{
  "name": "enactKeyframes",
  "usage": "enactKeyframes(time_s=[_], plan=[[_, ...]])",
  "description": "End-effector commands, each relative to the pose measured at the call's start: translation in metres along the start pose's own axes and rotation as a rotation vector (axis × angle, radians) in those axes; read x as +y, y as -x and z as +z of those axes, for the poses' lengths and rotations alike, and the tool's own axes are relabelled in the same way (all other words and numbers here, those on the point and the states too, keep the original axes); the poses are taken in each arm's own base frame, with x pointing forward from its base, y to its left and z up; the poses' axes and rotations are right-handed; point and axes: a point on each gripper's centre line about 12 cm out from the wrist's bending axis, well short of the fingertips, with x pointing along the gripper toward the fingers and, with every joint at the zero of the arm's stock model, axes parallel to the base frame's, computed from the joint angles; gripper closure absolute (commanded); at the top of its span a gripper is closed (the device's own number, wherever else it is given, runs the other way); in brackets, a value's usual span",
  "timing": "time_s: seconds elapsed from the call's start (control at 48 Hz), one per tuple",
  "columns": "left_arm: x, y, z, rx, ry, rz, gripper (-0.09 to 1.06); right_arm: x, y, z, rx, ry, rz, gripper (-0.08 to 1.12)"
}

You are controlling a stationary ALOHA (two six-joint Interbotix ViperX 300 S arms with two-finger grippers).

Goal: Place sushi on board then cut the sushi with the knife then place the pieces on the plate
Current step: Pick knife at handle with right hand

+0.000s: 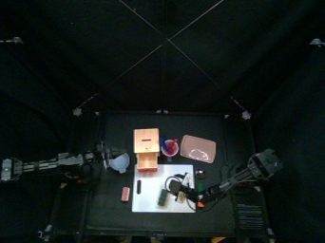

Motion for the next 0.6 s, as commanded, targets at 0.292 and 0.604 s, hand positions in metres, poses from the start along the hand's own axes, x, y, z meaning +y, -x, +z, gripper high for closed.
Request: enactKeyframes(time_s=[0.292,0.604], plan=[[0.003,-0.009,0.015,-0.025,-0.003,0.017,0.96,-0.111,0.033,0.019,-0.178,-0.107,0.108,0.1],[0.004,-0.015,0.023,-0.028,-0.001,0.025,0.96,-0.177,0.022,0.022,-0.154,-0.04,0.065,0.1]])
